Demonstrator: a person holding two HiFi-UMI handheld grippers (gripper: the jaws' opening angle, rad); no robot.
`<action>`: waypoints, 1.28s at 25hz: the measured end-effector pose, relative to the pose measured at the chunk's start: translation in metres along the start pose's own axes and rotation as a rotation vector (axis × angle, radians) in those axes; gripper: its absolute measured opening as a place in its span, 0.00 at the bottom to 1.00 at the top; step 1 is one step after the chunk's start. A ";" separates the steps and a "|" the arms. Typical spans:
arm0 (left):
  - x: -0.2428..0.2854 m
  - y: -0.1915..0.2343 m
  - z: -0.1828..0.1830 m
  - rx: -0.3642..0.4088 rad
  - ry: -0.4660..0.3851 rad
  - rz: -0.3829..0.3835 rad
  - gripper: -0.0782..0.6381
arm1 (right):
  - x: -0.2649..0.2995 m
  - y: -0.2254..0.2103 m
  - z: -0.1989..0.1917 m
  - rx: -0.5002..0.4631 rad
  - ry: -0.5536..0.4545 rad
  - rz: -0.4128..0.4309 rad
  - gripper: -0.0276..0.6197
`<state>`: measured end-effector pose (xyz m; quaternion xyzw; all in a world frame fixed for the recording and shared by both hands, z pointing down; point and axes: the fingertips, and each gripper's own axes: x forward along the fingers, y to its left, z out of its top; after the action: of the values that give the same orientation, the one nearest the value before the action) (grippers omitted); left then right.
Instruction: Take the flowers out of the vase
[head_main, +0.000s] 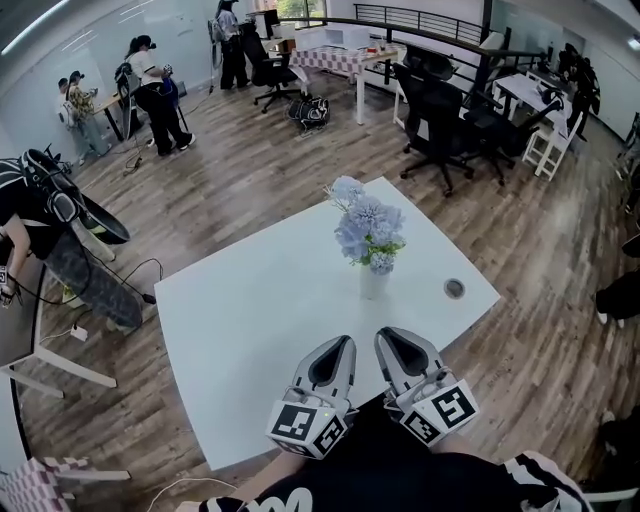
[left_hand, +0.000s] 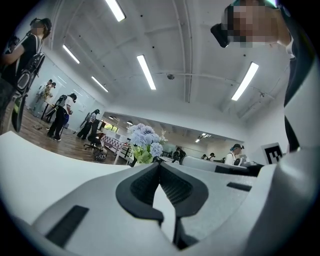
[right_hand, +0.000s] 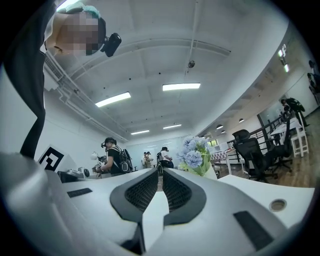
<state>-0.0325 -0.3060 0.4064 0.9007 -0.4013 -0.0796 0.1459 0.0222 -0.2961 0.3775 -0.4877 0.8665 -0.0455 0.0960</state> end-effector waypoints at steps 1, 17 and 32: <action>0.002 0.002 0.000 0.002 0.001 0.001 0.12 | 0.002 -0.005 -0.001 0.002 0.003 -0.006 0.08; 0.019 0.040 0.007 0.014 0.017 0.057 0.12 | 0.045 -0.081 -0.024 -0.098 0.100 -0.123 0.34; 0.037 0.054 0.003 0.001 0.056 0.079 0.12 | 0.097 -0.111 -0.022 -0.200 0.144 -0.120 0.43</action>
<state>-0.0464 -0.3686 0.4201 0.8862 -0.4322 -0.0484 0.1596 0.0611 -0.4368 0.4063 -0.5411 0.8407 0.0006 -0.0183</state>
